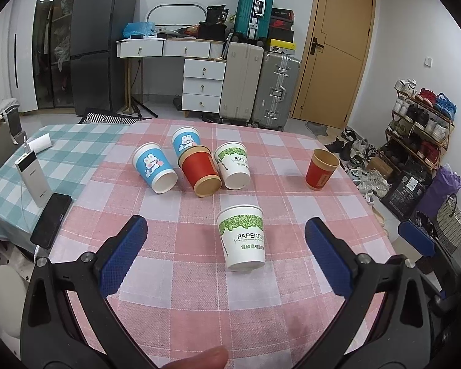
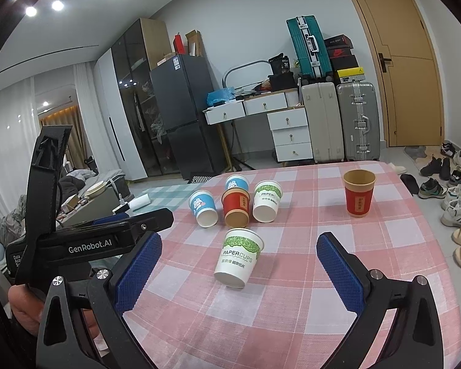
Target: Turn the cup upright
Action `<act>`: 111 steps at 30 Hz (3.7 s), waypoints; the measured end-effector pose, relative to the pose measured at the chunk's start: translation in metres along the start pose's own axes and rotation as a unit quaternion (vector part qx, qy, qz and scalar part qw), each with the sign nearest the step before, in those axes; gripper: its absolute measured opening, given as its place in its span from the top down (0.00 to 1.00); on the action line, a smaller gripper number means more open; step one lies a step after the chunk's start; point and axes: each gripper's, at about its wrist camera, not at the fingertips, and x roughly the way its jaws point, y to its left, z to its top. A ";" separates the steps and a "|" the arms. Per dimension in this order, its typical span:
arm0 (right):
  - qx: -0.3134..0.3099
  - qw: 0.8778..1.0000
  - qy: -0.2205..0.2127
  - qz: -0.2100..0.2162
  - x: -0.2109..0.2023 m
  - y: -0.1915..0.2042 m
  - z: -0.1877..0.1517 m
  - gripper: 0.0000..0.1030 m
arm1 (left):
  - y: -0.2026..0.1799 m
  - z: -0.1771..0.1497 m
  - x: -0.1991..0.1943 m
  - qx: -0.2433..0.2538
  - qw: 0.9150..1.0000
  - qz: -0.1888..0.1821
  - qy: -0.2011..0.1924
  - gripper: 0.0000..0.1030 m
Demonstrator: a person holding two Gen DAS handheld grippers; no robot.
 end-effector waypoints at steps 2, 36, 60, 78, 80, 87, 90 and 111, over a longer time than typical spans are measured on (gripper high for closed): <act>-0.001 1.000 0.000 -0.001 0.001 0.001 0.000 0.00 | -0.001 0.000 -0.001 -0.001 1.000 -0.002 0.000 0.00; 0.004 1.000 0.001 0.000 0.002 -0.002 -0.003 0.00 | 0.000 0.003 0.001 -0.007 1.000 -0.011 0.008 0.00; 0.014 1.000 0.007 -0.005 0.005 -0.009 -0.006 0.00 | -0.001 0.000 0.004 -0.005 1.000 -0.011 0.011 0.00; 0.057 0.997 0.036 -0.033 0.033 -0.064 -0.019 0.00 | -0.010 0.000 0.133 0.010 0.992 -0.012 0.129 0.00; 0.059 0.997 0.038 -0.034 0.038 -0.069 -0.021 0.00 | -0.010 0.000 0.154 0.004 0.989 -0.015 0.148 0.01; 0.070 0.996 0.048 -0.028 0.051 -0.083 -0.026 0.00 | -0.008 -0.009 0.208 -0.007 0.976 -0.025 0.217 0.19; 0.074 0.996 0.052 -0.026 0.052 -0.086 -0.027 0.00 | -0.009 -0.015 0.219 -0.014 0.967 -0.041 0.253 0.37; 0.038 0.999 0.024 -0.007 0.021 -0.042 -0.019 0.00 | 0.009 0.022 0.120 -0.030 0.974 -0.095 0.202 0.39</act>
